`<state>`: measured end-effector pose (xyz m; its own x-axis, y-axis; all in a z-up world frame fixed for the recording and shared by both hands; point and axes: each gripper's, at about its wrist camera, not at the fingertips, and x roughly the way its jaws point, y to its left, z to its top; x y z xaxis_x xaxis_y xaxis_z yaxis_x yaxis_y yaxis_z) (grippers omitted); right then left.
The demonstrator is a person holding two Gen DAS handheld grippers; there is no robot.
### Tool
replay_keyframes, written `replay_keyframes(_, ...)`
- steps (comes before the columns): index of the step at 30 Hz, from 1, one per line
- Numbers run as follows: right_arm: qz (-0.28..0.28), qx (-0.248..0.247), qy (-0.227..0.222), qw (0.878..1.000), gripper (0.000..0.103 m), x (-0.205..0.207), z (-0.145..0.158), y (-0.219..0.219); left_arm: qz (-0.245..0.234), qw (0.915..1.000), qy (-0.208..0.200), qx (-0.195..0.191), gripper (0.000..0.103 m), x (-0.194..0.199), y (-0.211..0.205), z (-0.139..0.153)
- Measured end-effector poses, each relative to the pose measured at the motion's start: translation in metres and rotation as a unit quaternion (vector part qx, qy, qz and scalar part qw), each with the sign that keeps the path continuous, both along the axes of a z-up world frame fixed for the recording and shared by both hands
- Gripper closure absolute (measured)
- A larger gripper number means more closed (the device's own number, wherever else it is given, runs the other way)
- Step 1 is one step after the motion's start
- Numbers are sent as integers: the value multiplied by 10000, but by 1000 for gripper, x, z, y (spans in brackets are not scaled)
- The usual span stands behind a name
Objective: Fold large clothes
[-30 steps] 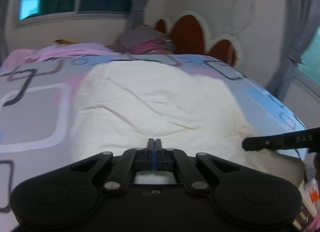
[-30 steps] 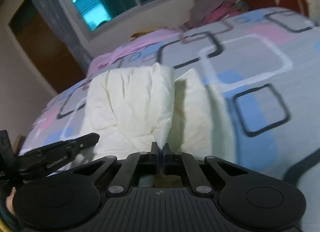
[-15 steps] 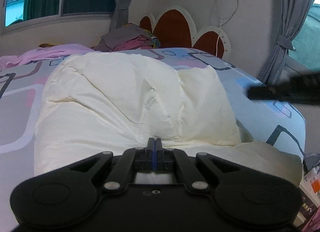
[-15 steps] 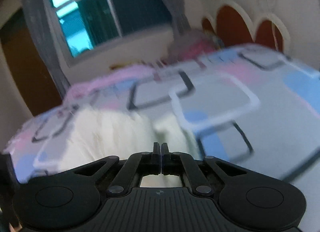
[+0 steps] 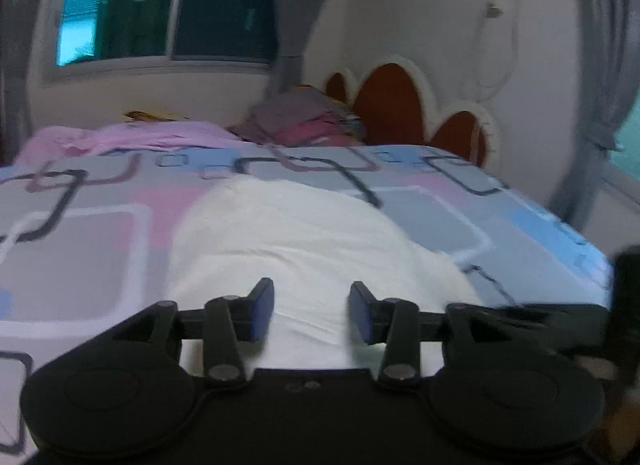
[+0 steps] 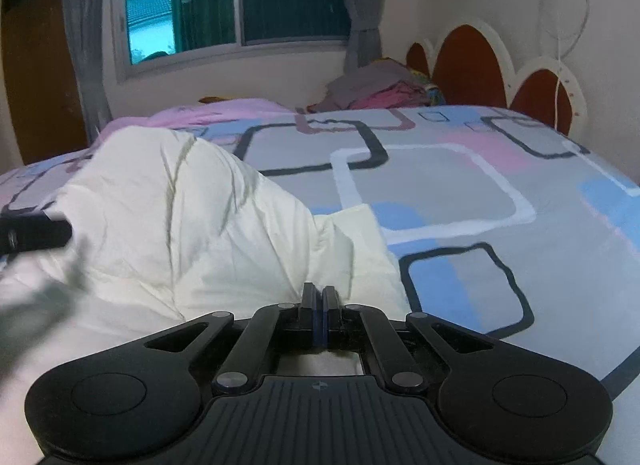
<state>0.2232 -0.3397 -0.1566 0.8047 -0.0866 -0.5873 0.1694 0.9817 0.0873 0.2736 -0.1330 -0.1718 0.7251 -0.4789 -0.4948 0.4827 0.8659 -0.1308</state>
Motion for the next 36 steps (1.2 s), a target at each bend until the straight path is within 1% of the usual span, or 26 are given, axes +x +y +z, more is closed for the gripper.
replay_keyframes(3,-20,-37,24,10000,101,5,-9,-1,55,9998,-52,183,61,14,-9,-14)
replay_keyframes(5,-89,28,12,10000,101,7,-17,-4,26,9997,-57,231,59,18,-16,-22)
replay_keyframes(9,-276,187,71,9994,102,13,-30,-11,6,9998,2,202,59,25,-20,-33)
replay_keyframes(12,-397,275,-19,9988,103,13,-40,-14,-2,9999,58,142,58,27,-19,-39)
replay_keyframes(14,-424,286,-6,9987,103,13,-40,-15,-6,9998,51,201,58,27,-22,-41)
replay_keyframes(16,-290,216,92,9993,102,14,-34,-16,-17,9993,38,376,58,26,-25,-36)
replay_keyframes(18,-236,406,233,9986,101,15,-24,-25,-18,9989,92,452,58,24,-23,-27)
replay_keyframes(20,-243,698,250,9969,101,9,-8,-34,64,9988,206,438,50,23,-18,-16)
replay_keyframes(21,-224,770,172,9966,99,4,2,-36,143,9986,239,439,36,21,-14,-12)
replay_keyframes(22,-185,799,100,9966,94,0,10,-36,197,9986,253,421,25,17,-10,-6)
replay_keyframes(23,-146,807,46,9966,61,-5,18,-36,247,9984,274,421,22,13,-7,-2)
replay_keyframes(24,-119,800,-13,9967,24,-9,25,-34,296,9980,334,446,20,9,-3,2)
replay_keyframes(25,-44,782,-104,9969,18,-15,32,-31,322,9977,412,433,18,6,1,4)
replay_keyframes(27,95,710,-124,9974,18,-21,42,-25,403,9968,555,403,15,1,11,8)
replay_keyframes(30,212,804,-117,9965,18,-30,53,-17,488,9958,709,318,15,-10,28,11)
replay_keyframes(33,228,651,-161,9975,20,-44,57,-4,519,9951,783,307,15,-20,39,6)
replay_keyframes(34,184,638,-121,9977,25,-50,55,-1,516,9947,837,307,15,-22,41,3)
replay_keyframes(35,164,700,-53,9974,36,-56,51,0,490,9942,914,298,15,-24,42,-1)
replay_keyframes(36,86,769,68,9970,39,-60,44,1,464,9939,969,262,15,-27,44,-6)
